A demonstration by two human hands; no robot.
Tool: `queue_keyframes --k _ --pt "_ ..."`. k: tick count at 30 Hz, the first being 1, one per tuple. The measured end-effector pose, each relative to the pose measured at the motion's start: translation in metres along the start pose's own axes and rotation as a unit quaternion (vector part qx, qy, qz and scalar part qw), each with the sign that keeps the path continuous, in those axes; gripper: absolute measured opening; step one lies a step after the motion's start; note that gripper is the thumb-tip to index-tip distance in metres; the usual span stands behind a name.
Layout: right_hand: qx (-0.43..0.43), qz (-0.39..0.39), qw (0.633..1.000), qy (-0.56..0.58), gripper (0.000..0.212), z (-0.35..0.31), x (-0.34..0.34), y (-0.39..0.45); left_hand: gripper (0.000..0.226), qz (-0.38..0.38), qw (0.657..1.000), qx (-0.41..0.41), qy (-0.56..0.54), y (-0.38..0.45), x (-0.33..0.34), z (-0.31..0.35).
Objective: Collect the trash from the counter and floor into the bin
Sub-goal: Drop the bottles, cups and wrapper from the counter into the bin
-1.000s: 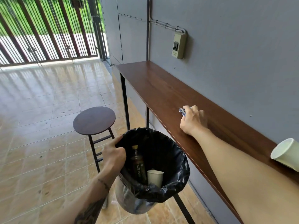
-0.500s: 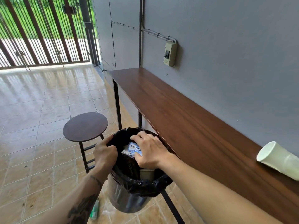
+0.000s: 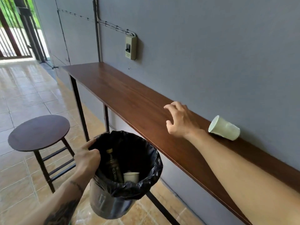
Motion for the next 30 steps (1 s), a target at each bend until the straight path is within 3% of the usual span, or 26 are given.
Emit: queue_keyframes --k 3,7,11,18,22,27,30 --pt "0.11 0.024 0.992 -0.059 0.061 0.039 -0.038 -0.017 0.066 -0.016 1.0 0.008 0.007 -0.01 0.011 0.004" --pt "0.249 -0.01 0.964 -0.09 0.079 0.074 -0.07 -0.044 0.068 -0.065 0.997 0.014 0.027 -0.017 0.023 0.01" --pt "0.289 -0.049 0.949 -0.113 0.085 0.095 -0.077 -0.061 0.068 -0.092 0.995 0.009 0.032 -0.019 0.036 0.015" --pt "0.254 -0.021 0.937 -0.238 0.078 0.105 -0.07 -0.068 0.065 -0.109 0.993 0.017 0.04 -0.019 0.043 0.014" --pt "0.223 0.027 0.945 -0.237 0.073 0.088 -0.067 -0.068 0.066 -0.1 0.994 0.01 0.035 -0.023 0.034 0.015" --pt "0.08 0.099 0.989 -0.077 0.062 -0.001 -0.057 -0.044 0.065 -0.085 0.996 0.007 0.019 -0.024 0.016 0.007" --pt "0.018 0.064 0.996 0.058 0.063 -0.078 -0.04 -0.031 0.068 -0.071 0.997 0.01 0.008 -0.025 -0.002 0.0"
Point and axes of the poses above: each hand's wrist, its own y-axis towards the middle knuckle, its own x-axis out of the palm, z = x × y, the point moved 2 cm from there along y, towards the middle knuckle, and after that the axes turned 15 degrees about y, right-handed, at the moved point
